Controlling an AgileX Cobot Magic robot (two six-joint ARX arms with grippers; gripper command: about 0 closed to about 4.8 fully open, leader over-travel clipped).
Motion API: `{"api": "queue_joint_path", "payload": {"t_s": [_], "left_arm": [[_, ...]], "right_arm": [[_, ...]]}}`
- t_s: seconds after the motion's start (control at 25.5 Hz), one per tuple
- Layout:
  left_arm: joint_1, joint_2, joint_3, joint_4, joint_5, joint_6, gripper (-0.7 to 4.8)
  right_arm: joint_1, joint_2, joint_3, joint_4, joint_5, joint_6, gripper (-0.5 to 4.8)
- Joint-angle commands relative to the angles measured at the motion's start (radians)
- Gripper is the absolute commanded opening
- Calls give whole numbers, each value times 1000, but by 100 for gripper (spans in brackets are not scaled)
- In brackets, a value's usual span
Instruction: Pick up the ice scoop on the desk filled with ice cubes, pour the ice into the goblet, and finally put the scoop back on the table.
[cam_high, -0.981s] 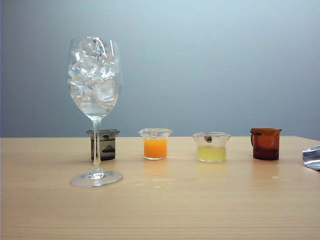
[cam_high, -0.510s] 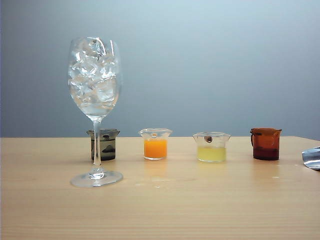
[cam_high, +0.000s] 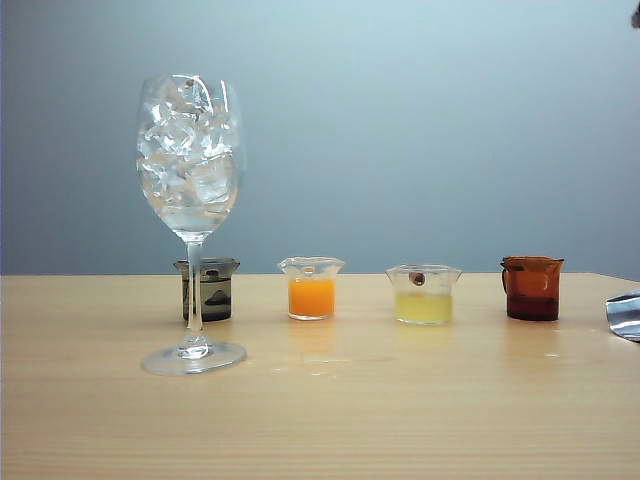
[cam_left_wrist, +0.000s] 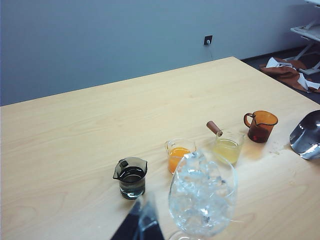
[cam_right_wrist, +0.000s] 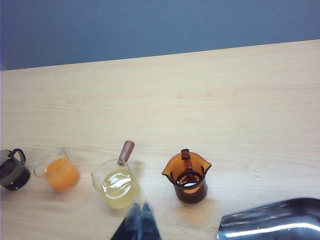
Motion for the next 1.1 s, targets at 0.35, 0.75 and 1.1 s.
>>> {"api": "queue_joint_path", "payload": {"t_s": [0.35, 0.75, 1.1], "left_arm": [[2, -265, -288, 135, -30, -1, -5], [2, -474, -474, 213, -66, -8, -5], [2, -484, -493, 265, -119, -32, -5]], "right_arm": [[0, -70, -142, 178, -5, -77, 1], [0, -67, -142, 177, 3, -77, 0], [0, -66, -142, 177, 3, -77, 0]]}}
